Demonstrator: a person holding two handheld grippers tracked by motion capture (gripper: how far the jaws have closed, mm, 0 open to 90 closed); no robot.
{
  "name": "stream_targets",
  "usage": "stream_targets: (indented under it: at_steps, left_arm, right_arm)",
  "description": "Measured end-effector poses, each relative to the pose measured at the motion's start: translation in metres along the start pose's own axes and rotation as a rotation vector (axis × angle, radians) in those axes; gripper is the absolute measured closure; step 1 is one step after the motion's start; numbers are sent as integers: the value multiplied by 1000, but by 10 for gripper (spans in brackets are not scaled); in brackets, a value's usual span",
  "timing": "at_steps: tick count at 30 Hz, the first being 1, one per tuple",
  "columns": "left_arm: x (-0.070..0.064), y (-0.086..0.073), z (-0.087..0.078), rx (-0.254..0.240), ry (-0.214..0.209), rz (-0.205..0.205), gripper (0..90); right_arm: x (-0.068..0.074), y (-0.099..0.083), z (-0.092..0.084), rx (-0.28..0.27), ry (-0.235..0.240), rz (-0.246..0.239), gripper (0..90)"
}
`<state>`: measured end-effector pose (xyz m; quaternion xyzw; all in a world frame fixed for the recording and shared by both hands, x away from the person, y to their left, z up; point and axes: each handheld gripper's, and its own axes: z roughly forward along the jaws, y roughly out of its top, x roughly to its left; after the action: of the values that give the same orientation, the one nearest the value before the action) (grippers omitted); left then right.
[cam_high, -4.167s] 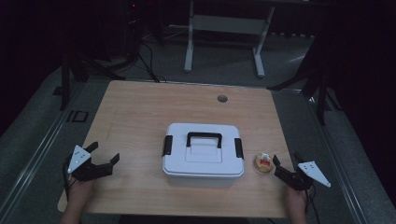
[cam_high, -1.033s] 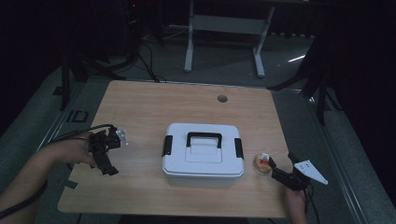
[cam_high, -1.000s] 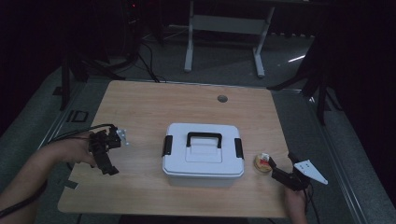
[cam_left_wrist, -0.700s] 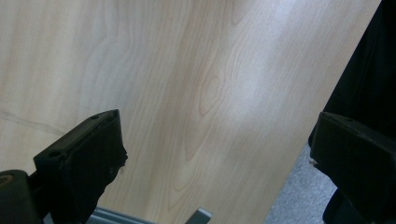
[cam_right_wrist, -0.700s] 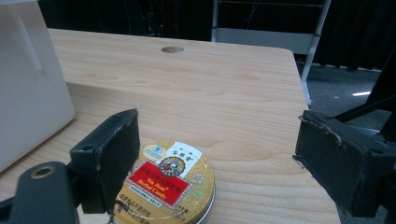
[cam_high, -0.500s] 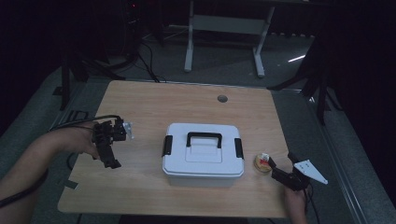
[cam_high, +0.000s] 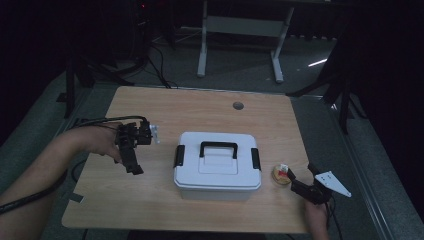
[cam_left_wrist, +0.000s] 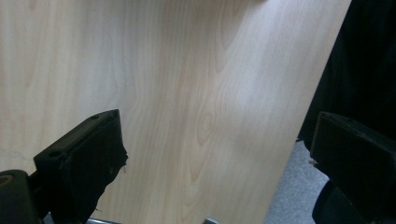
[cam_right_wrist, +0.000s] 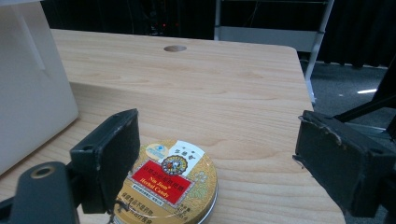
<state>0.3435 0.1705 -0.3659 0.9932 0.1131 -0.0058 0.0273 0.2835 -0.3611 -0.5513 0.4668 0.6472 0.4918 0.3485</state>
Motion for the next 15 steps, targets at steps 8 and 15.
stream_targets:
  at_steps: [8, 15]
  left_arm:
    - [0, 23, -2, 0, 7, 35, 24]
    - [0, 46, -6, -3, 2, 81, 24]
  right_arm:
    - [0, 0, 0, 1, 3, -2, 135]
    - [0, 0, 0, 2, 5, -1, 135]
